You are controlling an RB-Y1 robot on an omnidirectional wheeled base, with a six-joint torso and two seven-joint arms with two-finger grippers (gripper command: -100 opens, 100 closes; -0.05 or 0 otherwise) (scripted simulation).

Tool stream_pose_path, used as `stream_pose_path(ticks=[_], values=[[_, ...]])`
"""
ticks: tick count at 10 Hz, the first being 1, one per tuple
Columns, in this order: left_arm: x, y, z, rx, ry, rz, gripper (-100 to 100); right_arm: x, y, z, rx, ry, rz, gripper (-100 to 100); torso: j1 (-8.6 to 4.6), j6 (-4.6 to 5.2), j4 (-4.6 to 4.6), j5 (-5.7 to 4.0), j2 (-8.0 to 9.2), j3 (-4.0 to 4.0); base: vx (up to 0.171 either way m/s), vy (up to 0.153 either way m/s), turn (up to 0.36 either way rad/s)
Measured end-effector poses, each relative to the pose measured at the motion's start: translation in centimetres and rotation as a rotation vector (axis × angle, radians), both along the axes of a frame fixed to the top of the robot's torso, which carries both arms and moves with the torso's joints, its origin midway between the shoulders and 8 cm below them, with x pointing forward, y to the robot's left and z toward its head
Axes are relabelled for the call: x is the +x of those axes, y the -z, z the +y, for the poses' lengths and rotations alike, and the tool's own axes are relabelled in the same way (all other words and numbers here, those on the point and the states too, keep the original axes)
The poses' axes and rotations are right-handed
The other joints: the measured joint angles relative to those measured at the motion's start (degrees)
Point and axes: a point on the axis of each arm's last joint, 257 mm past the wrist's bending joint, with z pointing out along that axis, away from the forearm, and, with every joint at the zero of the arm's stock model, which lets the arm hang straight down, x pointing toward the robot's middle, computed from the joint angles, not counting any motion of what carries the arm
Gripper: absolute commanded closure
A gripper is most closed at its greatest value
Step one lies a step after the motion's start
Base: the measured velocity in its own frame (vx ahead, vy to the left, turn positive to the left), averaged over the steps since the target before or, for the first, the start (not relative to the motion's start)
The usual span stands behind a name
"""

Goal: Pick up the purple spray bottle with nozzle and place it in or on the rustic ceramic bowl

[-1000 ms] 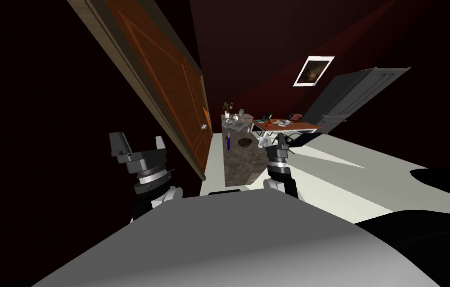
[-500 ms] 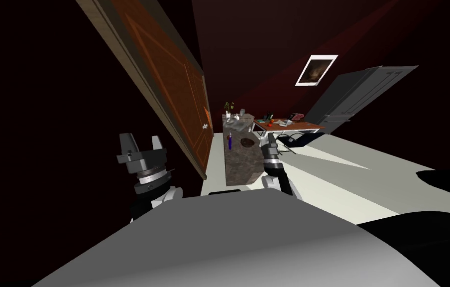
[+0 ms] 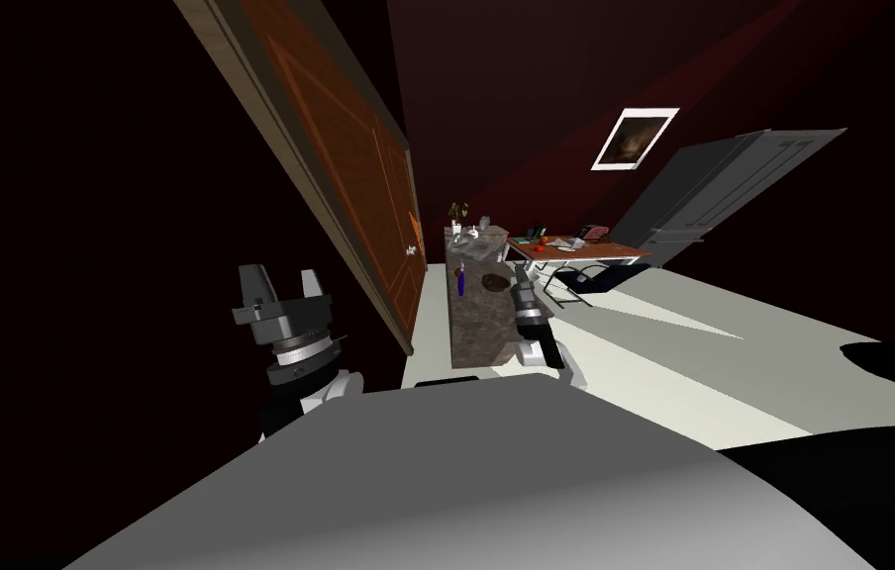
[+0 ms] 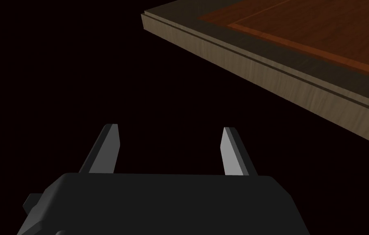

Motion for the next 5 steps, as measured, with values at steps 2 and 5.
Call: stream_pose_path(ticks=[2, 5], values=[[0.0, 0.0, 0.0, 0.0, 0.0, 0.0, 0, 1.8, 1.0, 0.3, -0.055, 0.015, 0.033, -100, 0.03, -0.01, 0.0, 0.01, 0.0, 0.0, -0.024, 0.044, 0.036], [0.0, 0.0, 0.0, 0.0, 0.0, 0.0, 0, 5.2, 2.9, 0.7, -0.165, 0.049, 0.093, -100, 0.06, -0.01, 0.0, 0.01, 0.02, 0.01, -0.024, 0.041, 0.027]])
